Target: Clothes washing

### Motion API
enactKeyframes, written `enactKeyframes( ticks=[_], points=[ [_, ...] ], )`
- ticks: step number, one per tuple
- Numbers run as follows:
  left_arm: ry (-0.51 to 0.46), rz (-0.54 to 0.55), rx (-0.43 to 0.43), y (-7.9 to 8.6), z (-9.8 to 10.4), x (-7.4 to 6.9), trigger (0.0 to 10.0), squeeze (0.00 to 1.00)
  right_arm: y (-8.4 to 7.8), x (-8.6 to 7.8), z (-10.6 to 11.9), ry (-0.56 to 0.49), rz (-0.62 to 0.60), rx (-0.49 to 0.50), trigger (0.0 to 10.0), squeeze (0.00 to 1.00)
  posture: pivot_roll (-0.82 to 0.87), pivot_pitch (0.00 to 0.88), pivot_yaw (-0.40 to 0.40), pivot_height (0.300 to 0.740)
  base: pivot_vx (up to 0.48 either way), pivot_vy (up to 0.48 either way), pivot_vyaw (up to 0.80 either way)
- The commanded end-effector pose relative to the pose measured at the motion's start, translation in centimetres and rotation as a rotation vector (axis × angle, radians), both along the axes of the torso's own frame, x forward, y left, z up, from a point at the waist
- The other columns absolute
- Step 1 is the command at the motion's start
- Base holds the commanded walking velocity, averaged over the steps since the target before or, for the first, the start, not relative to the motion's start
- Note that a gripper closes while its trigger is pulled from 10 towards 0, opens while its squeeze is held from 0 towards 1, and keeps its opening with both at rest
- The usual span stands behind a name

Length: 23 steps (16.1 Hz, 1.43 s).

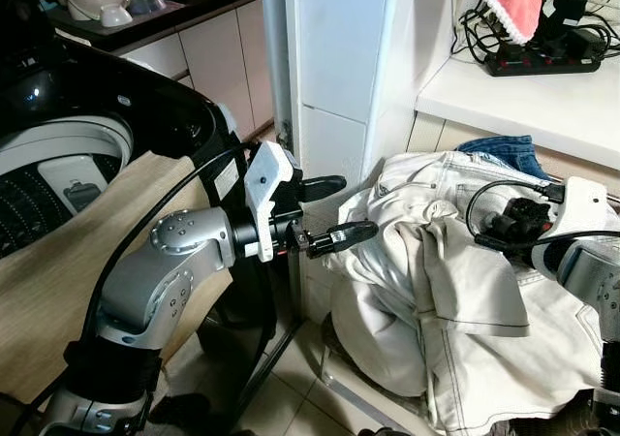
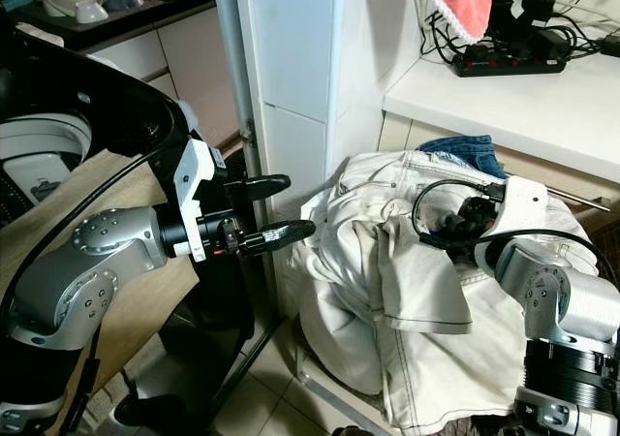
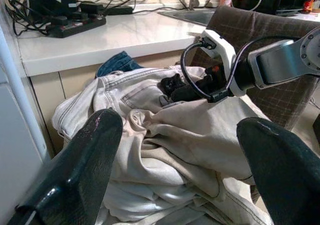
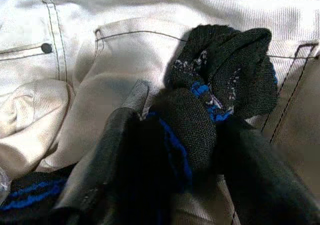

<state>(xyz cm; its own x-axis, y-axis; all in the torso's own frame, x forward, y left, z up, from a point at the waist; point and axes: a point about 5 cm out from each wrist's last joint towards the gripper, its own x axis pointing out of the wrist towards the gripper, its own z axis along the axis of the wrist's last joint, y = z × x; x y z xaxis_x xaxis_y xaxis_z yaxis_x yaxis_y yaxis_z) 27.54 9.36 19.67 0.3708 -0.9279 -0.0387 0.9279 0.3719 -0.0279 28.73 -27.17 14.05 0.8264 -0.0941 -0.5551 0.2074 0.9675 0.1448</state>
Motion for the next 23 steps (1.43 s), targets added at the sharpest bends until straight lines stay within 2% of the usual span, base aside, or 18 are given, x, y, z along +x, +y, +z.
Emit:
enactKeyframes(
  ticks=[1,6,8,10,12,14,16,17,18,19,20,23],
  points=[
    [-0.008,-0.004,0.009,0.1,0.2,-0.1,10.0,0.0,0.4,-0.1,-0.2,0.023,0.023,0.0,0.0,0.0,-0.09,0.0,0.025,0.74,0.0,0.0,0.0],
    [0.001,-0.007,0.014,0.2,0.3,-0.1,10.0,0.0,0.4,-0.3,0.3,0.012,0.024,-0.002,0.0,0.0,-0.09,0.0,0.027,0.74,0.0,0.0,0.0],
    [0.017,0.014,-0.006,0.2,0.6,0.1,10.0,0.0,0.3,-0.2,1.3,-0.053,0.017,0.028,0.0,0.0,-0.09,0.0,0.032,0.74,0.0,0.0,0.0],
    [-0.021,0.062,-0.019,0.0,0.8,0.6,10.0,0.0,0.1,0.0,2.8,-0.136,0.011,0.053,0.0,0.0,-0.09,0.0,0.034,0.74,0.0,0.0,0.0],
    [-0.06,0.121,-0.09,0.0,1.7,1.3,10.0,0.0,-0.3,0.0,5.7,-0.258,0.029,0.051,0.0,0.0,-0.09,0.0,0.033,0.74,0.0,0.0,0.0],
    [-0.076,0.13,-0.103,0.0,2.1,1.4,10.0,0.0,0.0,-0.1,7.2,-0.32,0.063,0.072,0.0,0.0,-0.09,0.0,0.036,0.74,0.0,0.0,0.0],
    [-0.089,0.147,-0.149,-0.5,3.2,2.0,10.0,0.0,1.7,0.1,10.1,-0.442,0.175,0.174,0.0,0.0,-0.09,0.0,0.036,0.74,0.0,0.0,0.0],
    [-0.082,0.147,-0.166,-0.7,3.4,2.1,10.0,0.0,2.1,0.2,10.4,-0.461,0.199,0.196,0.0,0.0,-0.1,0.0,0.041,0.74,0.0,0.0,0.0],
    [-0.069,0.129,-0.207,-1.8,4.0,2.4,10.0,1.0,3.5,0.4,11.2,-0.5,0.276,0.258,0.0,0.0,-0.1,0.0,0.042,0.74,0.0,0.0,0.0],
    [-0.068,0.118,-0.218,-2.4,4.3,2.4,10.0,1.0,4.2,0.5,11.5,-0.514,0.315,0.287,0.0,0.0,-0.1,0.0,0.041,0.74,0.0,0.0,0.0],
    [-0.1,0.113,-0.239,-3.9,5.2,2.9,10.0,1.0,6.0,0.7,12.0,-0.532,0.432,0.352,0.0,0.0,-0.1,0.0,0.039,0.74,0.0,0.0,0.0],
    [-0.075,0.138,-0.329,-4.9,6.3,3.6,10.0,1.0,7.9,0.7,12.2,-0.522,0.542,0.367,0.0,0.0,-0.1,0.0,0.033,0.74,0.0,0.0,0.0]
  ],
)
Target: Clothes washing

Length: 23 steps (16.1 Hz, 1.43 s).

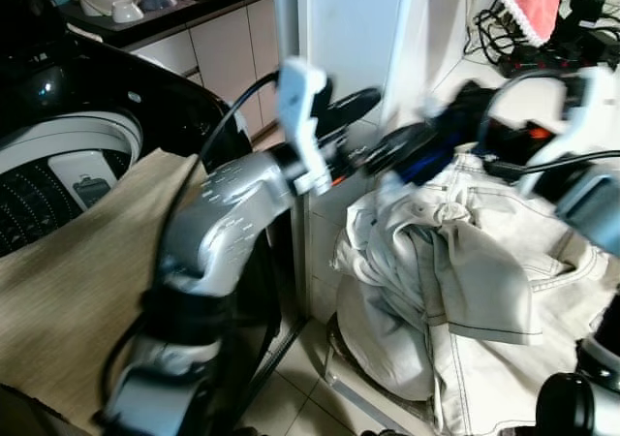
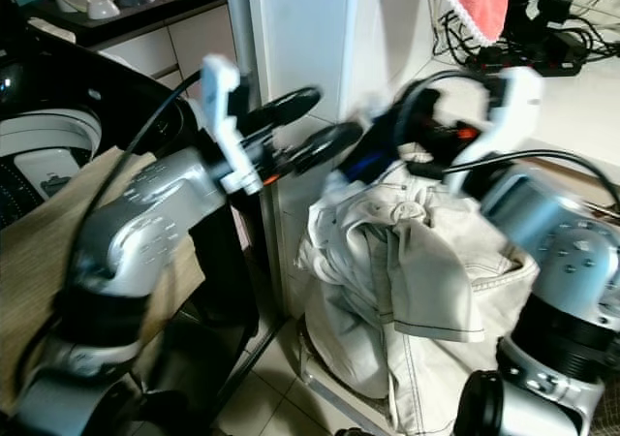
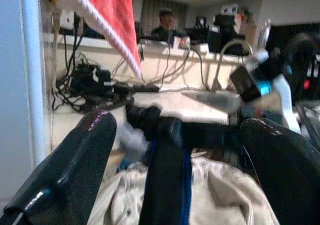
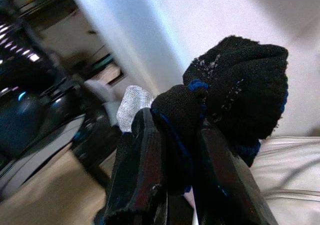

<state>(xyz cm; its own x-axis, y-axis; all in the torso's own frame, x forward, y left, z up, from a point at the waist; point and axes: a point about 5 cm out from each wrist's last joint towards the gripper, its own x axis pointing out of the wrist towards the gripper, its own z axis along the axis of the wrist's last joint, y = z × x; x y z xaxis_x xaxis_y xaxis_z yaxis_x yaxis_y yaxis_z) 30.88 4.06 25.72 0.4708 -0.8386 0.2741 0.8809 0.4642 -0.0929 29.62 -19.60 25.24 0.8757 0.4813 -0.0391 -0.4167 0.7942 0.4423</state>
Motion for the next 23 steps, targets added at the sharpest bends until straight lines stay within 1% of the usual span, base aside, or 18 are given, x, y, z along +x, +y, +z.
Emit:
enactKeyframes(
  ticks=[1,2,3,4,5,6,8,9,11,12,13,14,15,16,20,22,23],
  points=[
    [0.037,0.002,-0.005,0.0,0.1,0.3,10.0,1.0,1.1,-0.2,1.1,-0.051,0.048,-0.005,0.0,0.0,-0.1,0.0,0.031,0.74,0.0,0.0,0.0],
    [0.045,-0.003,0.013,-0.1,-0.2,0.2,10.0,1.0,1.4,-0.2,1.1,-0.056,0.062,0.005,0.0,0.0,-0.1,0.0,0.031,0.74,0.0,0.0,0.0],
    [0.094,-0.024,0.037,-0.2,-1.0,-0.1,10.0,1.0,2.3,-0.4,1.3,-0.075,0.104,0.03,0.0,0.0,-0.1,0.0,0.031,0.74,0.0,0.0,0.0],
    [0.118,-0.026,0.04,-0.1,-1.3,-0.2,10.0,1.0,2.5,-0.6,1.4,-0.082,0.116,0.036,0.0,0.0,-0.1,0.0,0.032,0.74,0.0,0.0,0.0],
    [0.142,-0.04,0.039,-0.2,-1.6,-0.3,10.0,0.97,2.6,-0.6,1.4,-0.086,0.12,0.043,0.0,0.0,-0.1,0.0,0.032,0.74,0.0,0.0,0.0],
    [0.169,-0.03,0.049,-0.1,-2.1,-0.3,10.0,0.0,2.7,-0.6,1.6,-0.094,0.125,0.053,0.0,0.0,-0.1,0.0,0.032,0.74,0.0,0.0,0.0],
    [0.192,0.005,0.058,0.2,-2.4,0.0,10.0,0.0,2.9,-0.8,1.8,-0.108,0.135,0.054,0.0,0.0,-0.11,0.0,0.03,0.74,0.0,0.0,0.0],
    [0.201,0.01,0.093,0.4,-2.8,0.0,10.0,0.0,2.9,-0.9,2.0,-0.12,0.145,0.029,0.0,0.0,-0.11,0.0,0.03,0.74,0.0,0.0,0.0],
    [0.215,-0.009,0.098,0.5,-3.0,-0.4,10.0,0.0,3.0,-1.0,1.9,-0.119,0.151,0.028,0.0,0.0,-0.11,0.0,0.03,0.74,0.0,0.0,0.0],
    [0.223,-0.02,0.114,0.5,-3.2,-0.7,10.0,0.0,3.1,-0.9,1.8,-0.115,0.146,0.027,0.0,0.0,-0.11,0.0,0.031,0.74,0.0,0.0,0.0],
    [0.22,-0.013,0.126,0.5,-3.3,-0.6,10.0,0.0,3.1,-0.9,1.8,-0.114,0.144,0.027,0.0,0.0,-0.11,0.0,0.031,0.74,0.0,0.0,0.0],
    [0.222,-0.006,0.13,0.5,-3.4,-0.6,8.2,0.0,3.1,-0.9,1.8,-0.114,0.143,0.027,0.0,0.0,-0.1,0.0,0.031,0.74,0.0,0.0,0.0],
    [0.212,0.001,0.139,0.5,-3.3,-0.5,1.7,0.0,3.1,-0.9,1.9,-0.116,0.143,0.028,0.0,0.0,-0.1,0.0,0.031,0.74,0.0,0.0,0.0],
    [0.198,0.004,0.161,0.6,-3.4,-0.4,0.0,0.0,3.1,-0.9,1.9,-0.12,0.141,0.03,0.0,0.0,-0.1,0.0,0.033,0.74,0.0,0.0,0.0],
    [0.191,0.023,0.168,0.9,-3.4,-0.1,0.0,0.0,3.2,-0.9,1.6,-0.112,0.144,0.022,0.0,0.0,-0.1,0.0,0.037,0.74,0.0,0.0,0.0],
    [0.216,0.045,0.167,1.1,-3.6,0.1,0.0,0.0,3.4,-1.0,1.4,-0.108,0.149,0.019,0.0,0.0,-0.1,0.0,0.043,0.74,0.0,0.0,0.0],
    [0.223,0.042,0.149,1.1,-3.4,0.1,0.0,0.0,3.4,-1.1,1.4,-0.109,0.151,0.019,0.0,0.0,-0.1,0.0,0.043,0.74,0.0,0.0,0.0]
  ],
)
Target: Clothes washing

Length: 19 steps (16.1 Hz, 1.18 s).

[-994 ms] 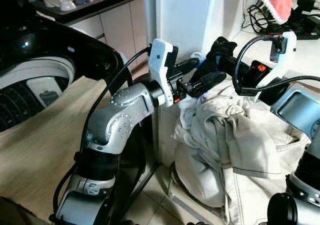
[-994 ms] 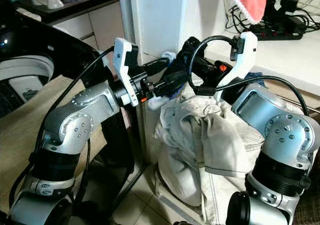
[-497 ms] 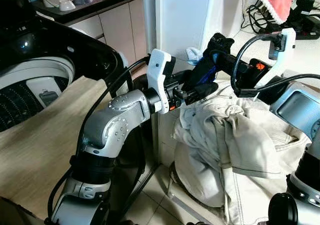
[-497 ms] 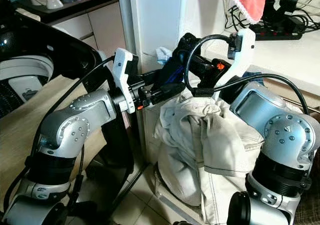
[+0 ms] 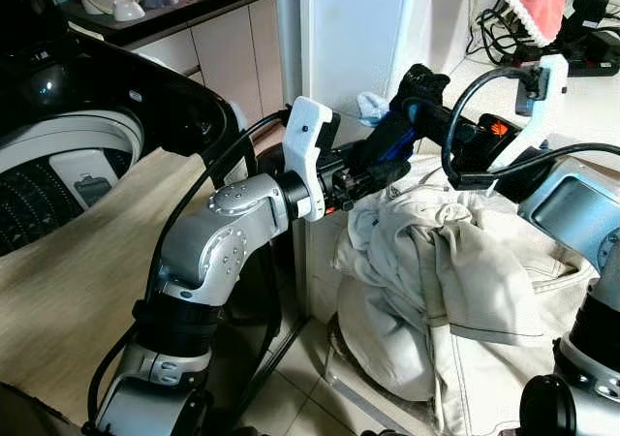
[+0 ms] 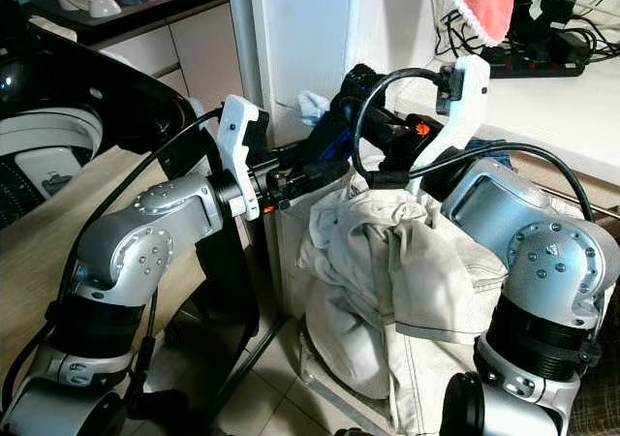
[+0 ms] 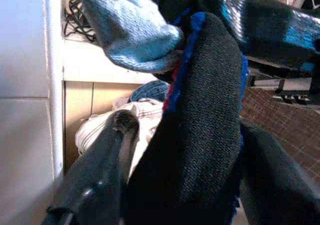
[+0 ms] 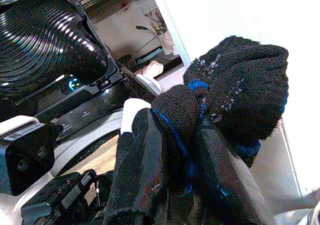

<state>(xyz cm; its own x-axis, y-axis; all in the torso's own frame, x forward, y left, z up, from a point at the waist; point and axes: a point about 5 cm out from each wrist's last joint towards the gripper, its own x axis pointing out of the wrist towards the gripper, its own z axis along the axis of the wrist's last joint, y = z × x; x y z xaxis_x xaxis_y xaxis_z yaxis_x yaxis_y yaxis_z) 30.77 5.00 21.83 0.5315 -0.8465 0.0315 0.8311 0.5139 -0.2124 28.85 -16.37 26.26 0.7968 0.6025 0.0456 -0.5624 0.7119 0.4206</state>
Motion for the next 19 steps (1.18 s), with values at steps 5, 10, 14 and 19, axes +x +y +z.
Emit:
enactKeyframes(
  ticks=[5,10,14,19],
  points=[
    [-0.009,0.034,0.031,0.7,0.3,0.4,0.0,0.0,0.6,-0.4,0.1,-0.023,0.025,-0.009,0.0,0.0,-0.09,0.0,0.04,0.74,0.0,0.0,0.0],
    [-0.031,0.084,0.024,1.1,0.4,0.9,0.0,0.0,0.5,-0.3,0.3,-0.031,0.021,-0.008,0.0,0.0,-0.09,0.0,0.043,0.74,0.0,0.0,0.0],
    [-0.043,0.099,0.029,1.4,0.6,1.2,0.0,0.0,0.5,-0.6,0.3,-0.033,0.024,-0.01,0.0,0.0,-0.09,0.0,0.047,0.74,0.0,0.0,0.0],
    [-0.038,0.226,0.013,2.3,0.8,2.3,0.0,0.0,0.5,-0.5,0.8,-0.09,0.019,-0.036,4.2,1.0,-0.08,0.0,0.052,0.74,0.0,0.0,0.0]
  ],
)
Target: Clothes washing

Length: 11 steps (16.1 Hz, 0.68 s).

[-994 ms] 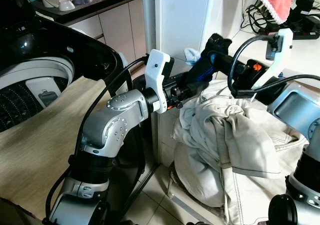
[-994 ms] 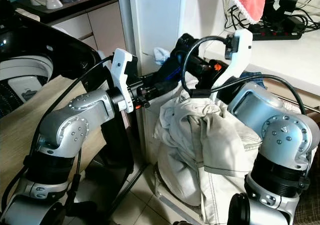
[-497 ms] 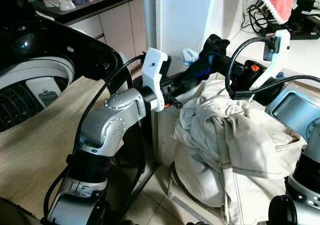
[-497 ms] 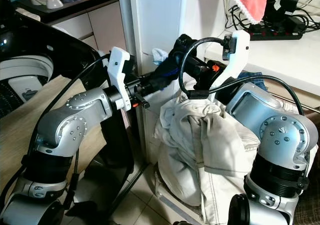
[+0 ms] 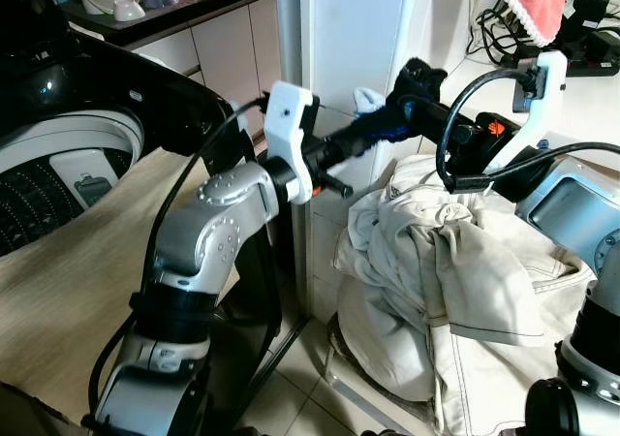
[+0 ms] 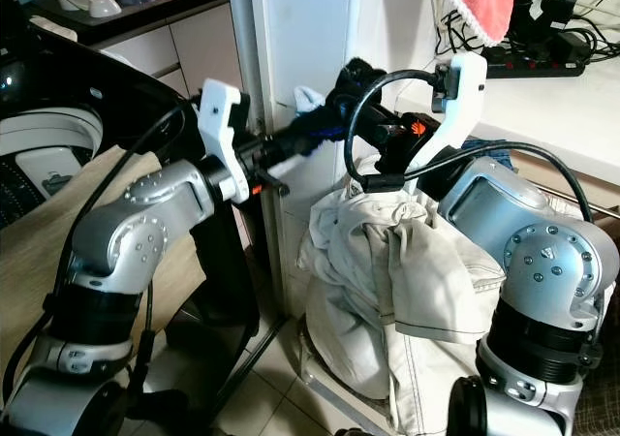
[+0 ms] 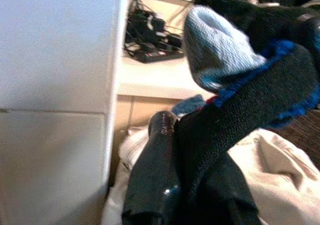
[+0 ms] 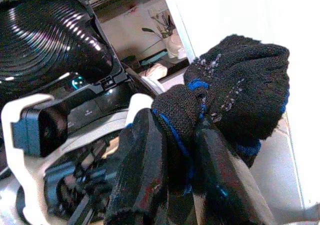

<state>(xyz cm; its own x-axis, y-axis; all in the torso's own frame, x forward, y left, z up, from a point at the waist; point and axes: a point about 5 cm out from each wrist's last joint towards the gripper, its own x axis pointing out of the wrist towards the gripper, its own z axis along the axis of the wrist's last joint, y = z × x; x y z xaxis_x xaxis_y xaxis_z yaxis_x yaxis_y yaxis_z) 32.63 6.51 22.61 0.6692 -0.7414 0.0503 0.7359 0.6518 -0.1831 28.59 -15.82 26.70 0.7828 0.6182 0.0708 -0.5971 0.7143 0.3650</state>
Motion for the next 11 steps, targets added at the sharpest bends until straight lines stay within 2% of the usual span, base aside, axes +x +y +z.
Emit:
enactKeyframes(
  ticks=[1,4,6,7,8,9,10,11],
  points=[
    [0.0,0.112,0.016,1.4,0.1,1.0,0.0,0.0,0.0,-0.3,0.4,-0.037,0.006,0.001,10.0,1.0,-0.08,0.0,0.055,0.74,0.0,0.0,0.0],
    [-0.011,0.209,0.013,2.8,0.5,1.9,0.0,0.0,-0.2,-0.1,0.0,-0.018,-0.017,0.038,10.0,1.0,-0.07,0.0,0.061,0.74,0.0,0.0,0.0],
    [-0.059,0.265,0.027,3.7,1.6,2.5,0.0,0.0,-0.6,-0.2,-0.1,-0.019,-0.03,0.025,10.0,1.0,-0.06,0.0,0.066,0.74,0.0,0.0,0.0],
    [-0.095,0.311,0.062,4.2,2.3,2.9,0.0,0.0,-0.9,-0.2,-0.3,-0.016,-0.048,-0.012,10.0,1.0,-0.06,0.0,0.059,0.74,0.0,0.0,0.0],
    [-0.126,0.382,0.065,5.1,3.3,3.5,0.0,0.0,-1.2,-0.4,-0.9,0.001,-0.07,-0.114,10.0,1.0,-0.05,0.0,0.056,0.74,0.0,0.0,0.0],
    [-0.203,0.54,0.074,7.3,5.5,4.7,0.0,0.0,-1.4,-0.9,-2.2,0.032,-0.047,-0.237,10.0,0.0,-0.05,0.0,0.047,0.74,0.0,0.0,0.0],
    [-0.246,0.627,0.096,8.7,6.4,5.2,0.0,0.0,-1.4,-1.2,-2.2,0.028,-0.026,-0.265,10.0,0.0,-0.04,0.0,0.042,0.74,0.0,0.0,0.0],
    [-0.307,0.757,0.164,11.0,7.7,5.9,0.0,0.0,-0.8,-1.6,-2.1,0.007,0.024,-0.293,10.0,0.0,-0.04,0.0,0.039,0.74,0.0,0.0,0.0]
  ],
)
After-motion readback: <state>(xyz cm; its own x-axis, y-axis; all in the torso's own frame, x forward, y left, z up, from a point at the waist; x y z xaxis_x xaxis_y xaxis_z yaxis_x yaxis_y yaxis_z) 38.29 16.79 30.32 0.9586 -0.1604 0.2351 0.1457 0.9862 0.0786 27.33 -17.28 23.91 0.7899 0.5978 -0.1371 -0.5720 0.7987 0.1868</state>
